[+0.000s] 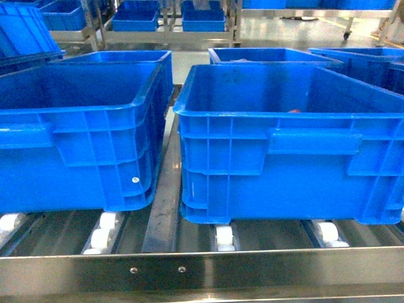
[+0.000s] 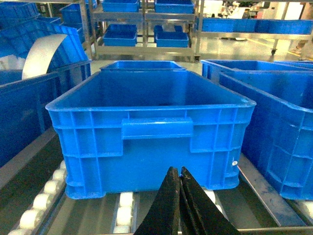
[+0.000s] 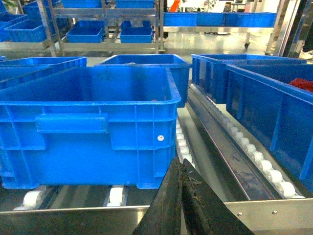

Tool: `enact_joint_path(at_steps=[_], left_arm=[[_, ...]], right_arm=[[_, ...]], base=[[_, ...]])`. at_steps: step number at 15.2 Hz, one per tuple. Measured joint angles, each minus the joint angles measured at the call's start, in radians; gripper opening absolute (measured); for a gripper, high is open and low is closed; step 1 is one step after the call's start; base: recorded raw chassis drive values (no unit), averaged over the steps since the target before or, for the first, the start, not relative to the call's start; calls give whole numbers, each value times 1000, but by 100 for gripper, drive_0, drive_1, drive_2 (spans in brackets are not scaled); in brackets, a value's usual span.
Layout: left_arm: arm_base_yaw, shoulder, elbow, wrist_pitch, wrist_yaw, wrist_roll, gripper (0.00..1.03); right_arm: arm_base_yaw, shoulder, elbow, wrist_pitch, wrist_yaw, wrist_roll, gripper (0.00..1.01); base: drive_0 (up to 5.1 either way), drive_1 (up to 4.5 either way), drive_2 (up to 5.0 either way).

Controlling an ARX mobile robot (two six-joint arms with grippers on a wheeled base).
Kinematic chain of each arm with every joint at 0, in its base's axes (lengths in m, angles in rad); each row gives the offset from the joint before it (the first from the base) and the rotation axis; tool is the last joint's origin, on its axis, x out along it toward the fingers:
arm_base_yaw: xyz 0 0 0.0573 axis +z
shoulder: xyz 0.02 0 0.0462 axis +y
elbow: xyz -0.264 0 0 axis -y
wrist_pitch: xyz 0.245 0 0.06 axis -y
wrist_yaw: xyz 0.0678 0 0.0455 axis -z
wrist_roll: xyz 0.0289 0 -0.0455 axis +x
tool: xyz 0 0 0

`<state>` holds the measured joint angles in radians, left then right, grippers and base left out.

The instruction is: Sort blue parts and orange caps into right shelf containers

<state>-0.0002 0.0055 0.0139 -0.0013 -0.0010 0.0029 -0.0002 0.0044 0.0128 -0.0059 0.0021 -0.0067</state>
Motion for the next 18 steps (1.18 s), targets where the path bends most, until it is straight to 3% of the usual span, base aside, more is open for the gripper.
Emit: enact_joint_path(at_steps=[3,6,8,10,11,12,18], left_arm=[[0,0,0,-3,0,-1,3],[0,0,0,-3,0,-1,30],[0,0,0,-3,0,-1,57],[0,0,0,-3,0,-1,79],[0,0,0,-3,0,-1,93],[0,0,0,-3,0,0,99],[0,0,0,-3,0,0,98]], right_arm=[[0,0,0,0,0,0,2],[0,0,0,0,0,0,30],[0,0,0,0,0,0,57],[0,0,0,0,0,0,77],[0,0,0,0,0,0,93],[0,0,0,0,0,3,99],[0,0,0,0,0,3,98]], base=[[0,0,0],[0,0,0],[0,0,0],[0,0,0],[0,0,0],[0,0,0],[0,0,0]])
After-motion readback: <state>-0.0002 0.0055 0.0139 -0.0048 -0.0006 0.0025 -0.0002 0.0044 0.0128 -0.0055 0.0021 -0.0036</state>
